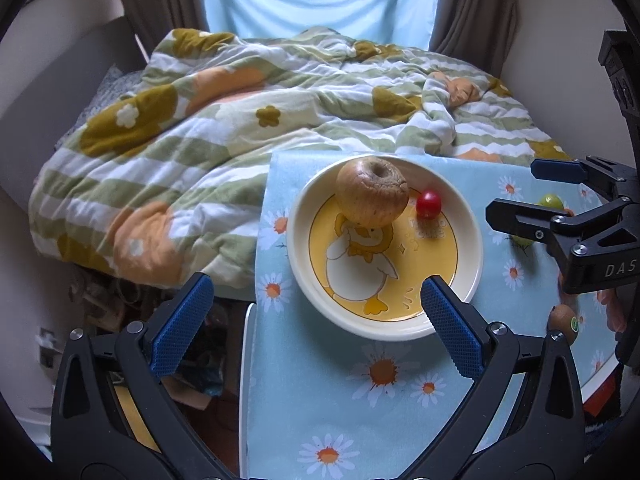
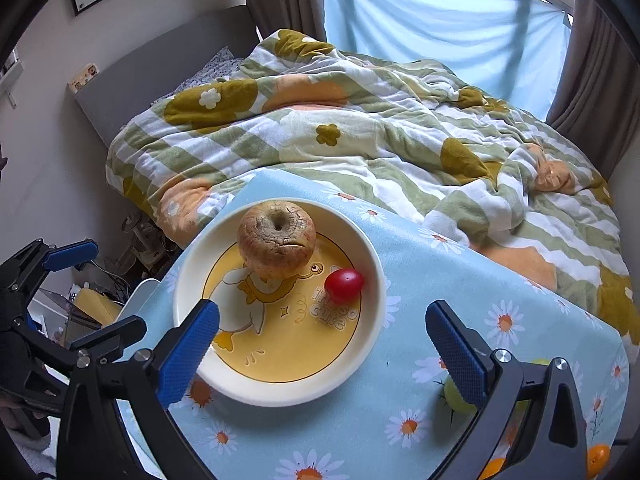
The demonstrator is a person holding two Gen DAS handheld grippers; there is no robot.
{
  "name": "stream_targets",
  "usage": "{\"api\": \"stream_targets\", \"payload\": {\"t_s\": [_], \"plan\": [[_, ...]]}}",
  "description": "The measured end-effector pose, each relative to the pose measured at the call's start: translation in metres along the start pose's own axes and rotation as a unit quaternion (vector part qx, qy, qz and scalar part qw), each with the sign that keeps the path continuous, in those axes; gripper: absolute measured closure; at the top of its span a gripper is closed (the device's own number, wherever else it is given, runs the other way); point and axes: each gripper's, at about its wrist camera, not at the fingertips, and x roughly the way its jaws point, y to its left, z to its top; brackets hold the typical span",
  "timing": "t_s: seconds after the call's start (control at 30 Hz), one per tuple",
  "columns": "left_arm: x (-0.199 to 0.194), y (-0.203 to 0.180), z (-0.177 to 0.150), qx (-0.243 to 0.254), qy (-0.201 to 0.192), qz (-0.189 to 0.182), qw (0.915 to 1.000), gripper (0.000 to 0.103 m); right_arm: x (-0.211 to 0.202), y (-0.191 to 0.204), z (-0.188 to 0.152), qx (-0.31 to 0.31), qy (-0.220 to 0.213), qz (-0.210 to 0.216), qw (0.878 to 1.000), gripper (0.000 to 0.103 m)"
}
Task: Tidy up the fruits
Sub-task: 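Open the left gripper to release the apple while the right gripper drops the tomato on the plate, then move both grippers back over the remaining fruit and close the left gripper on the kiwi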
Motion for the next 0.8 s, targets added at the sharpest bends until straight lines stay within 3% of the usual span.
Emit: {"api": "stream_targets", "payload": {"t_s": [0.23, 0.57, 0.8], "plan": [[-0.015, -0.016, 0.012, 0.018, -0.005, -0.033, 0.9993, 0.0, -0.046, -0.01, -0.01, 0.045, -0.003, -0.031, 0.999, 0.0], [-0.04, -0.077, 0.018, 0.066, -0.023, -0.04, 0.9968, 0.0, -0.11, -0.056, -0.046, 0.083, -0.028, -0.092, 0.992, 0.0], [-0.047, -0.134, 0.006, 0.052, -0.016, -0.036, 0.9979, 0.0, -0.141, -0.105, -0.084, 0.095, -0.032, -0.091, 0.991, 0.0]]}}
